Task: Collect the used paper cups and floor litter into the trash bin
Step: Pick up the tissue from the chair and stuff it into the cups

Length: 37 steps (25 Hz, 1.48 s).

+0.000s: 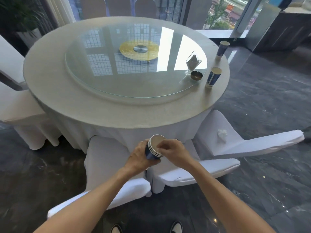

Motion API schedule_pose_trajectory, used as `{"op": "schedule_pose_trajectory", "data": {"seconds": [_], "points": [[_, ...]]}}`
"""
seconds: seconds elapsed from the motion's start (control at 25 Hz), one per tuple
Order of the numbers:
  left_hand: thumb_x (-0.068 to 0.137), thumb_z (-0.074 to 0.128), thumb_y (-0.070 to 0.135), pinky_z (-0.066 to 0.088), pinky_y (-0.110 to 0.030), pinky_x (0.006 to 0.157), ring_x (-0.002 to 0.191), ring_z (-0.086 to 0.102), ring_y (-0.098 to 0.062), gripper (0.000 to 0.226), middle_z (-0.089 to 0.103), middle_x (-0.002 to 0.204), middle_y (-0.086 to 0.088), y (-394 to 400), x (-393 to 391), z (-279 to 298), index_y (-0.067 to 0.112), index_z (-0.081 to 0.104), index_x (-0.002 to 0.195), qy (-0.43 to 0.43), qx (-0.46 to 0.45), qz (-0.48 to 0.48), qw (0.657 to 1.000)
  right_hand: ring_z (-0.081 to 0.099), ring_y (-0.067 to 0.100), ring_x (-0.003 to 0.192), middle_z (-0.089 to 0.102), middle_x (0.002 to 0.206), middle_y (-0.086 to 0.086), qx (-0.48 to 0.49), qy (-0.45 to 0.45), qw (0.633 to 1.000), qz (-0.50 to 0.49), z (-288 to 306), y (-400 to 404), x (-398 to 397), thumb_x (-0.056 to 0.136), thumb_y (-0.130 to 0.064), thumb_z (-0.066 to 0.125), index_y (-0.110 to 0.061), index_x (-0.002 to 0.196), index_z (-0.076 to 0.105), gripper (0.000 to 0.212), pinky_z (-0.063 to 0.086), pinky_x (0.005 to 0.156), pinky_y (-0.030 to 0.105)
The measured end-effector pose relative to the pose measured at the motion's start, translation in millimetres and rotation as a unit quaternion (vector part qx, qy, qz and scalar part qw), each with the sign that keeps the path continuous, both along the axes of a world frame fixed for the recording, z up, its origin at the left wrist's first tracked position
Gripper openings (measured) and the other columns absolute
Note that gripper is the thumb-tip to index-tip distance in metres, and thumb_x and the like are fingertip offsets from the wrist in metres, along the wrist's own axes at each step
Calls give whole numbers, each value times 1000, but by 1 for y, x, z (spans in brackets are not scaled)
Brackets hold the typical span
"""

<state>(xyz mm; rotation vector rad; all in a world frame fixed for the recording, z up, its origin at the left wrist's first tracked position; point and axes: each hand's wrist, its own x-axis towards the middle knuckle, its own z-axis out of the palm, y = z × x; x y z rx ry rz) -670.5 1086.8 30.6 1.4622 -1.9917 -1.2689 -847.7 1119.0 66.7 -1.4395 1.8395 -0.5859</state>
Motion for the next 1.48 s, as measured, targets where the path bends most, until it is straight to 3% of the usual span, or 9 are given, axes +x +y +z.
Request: {"op": "schedule_pose_trajectory", "data": {"seconds": [0.12,0.28,0.44,0.56,0.68,0.88,1.04,1.32,1.48], "points": [[66,89,31,46,-29,86,111,60,-17,77,56,121,8,7,-41,-5,27,52,133,-18,-2,33,999,73,14,96,80,103,-3,2,-25,999,26,-8,-4,-44,89,-21,68,-22,102,82,19,59,89,35],[63,91,28,49,-34,94,116,58,-20,80,58,124,1,13,-73,-25,22,54,133,-33,-2,78,996,72,13,88,80,95,1,-18,-60,998,3,-21,-16,-95,90,-13,70,-12,98,82,14,56,84,32],[62,95,36,50,-34,97,114,58,-14,87,59,129,4,9,-88,-46,25,53,138,-23,14,127,992,69,17,90,75,92,-1,47,-7,999,24,-50,-48,-129,91,-15,66,-13,95,79,14,51,77,27],[63,92,34,51,-34,95,116,59,-16,82,59,126,3,-17,-100,-74,25,55,135,-26,34,147,988,69,22,96,75,108,5,112,36,992,44,-87,-72,-149,92,-21,66,-11,101,76,18,50,74,27],[64,91,29,50,-33,93,117,59,-21,79,58,123,0,-49,-116,-108,22,54,134,-31,54,147,987,63,23,114,67,132,10,171,77,980,61,-128,-91,-172,93,-23,66,-9,128,68,38,46,83,27],[66,90,30,49,-33,89,119,59,-22,79,60,129,0,-71,-138,-160,23,49,133,-47,93,165,981,55,25,128,48,149,7,233,149,951,142,-193,-115,-201,94,-25,62,-16,149,48,57,47,97,35],[66,90,28,49,-38,97,126,55,-24,82,56,134,-1,-88,-150,-209,26,49,137,-64,114,180,975,51,30,135,50,153,7,229,191,930,214,-262,-142,-214,95,-20,59,-18,152,46,59,49,103,41],[60,93,30,54,-46,98,123,59,-23,91,61,131,-3,-104,-168,-301,28,48,139,-54,123,200,971,36,38,147,23,169,7,263,202,907,260,-392,-163,-216,98,-25,62,-27,160,30,70,46,109,49],[64,94,28,53,-44,97,122,57,-22,88,60,132,-2,-98,-173,-334,24,49,140,-60,128,194,971,33,37,146,21,168,4,227,274,880,315,-441,-146,-214,98,-23,63,-28,156,33,66,50,104,52]]}}
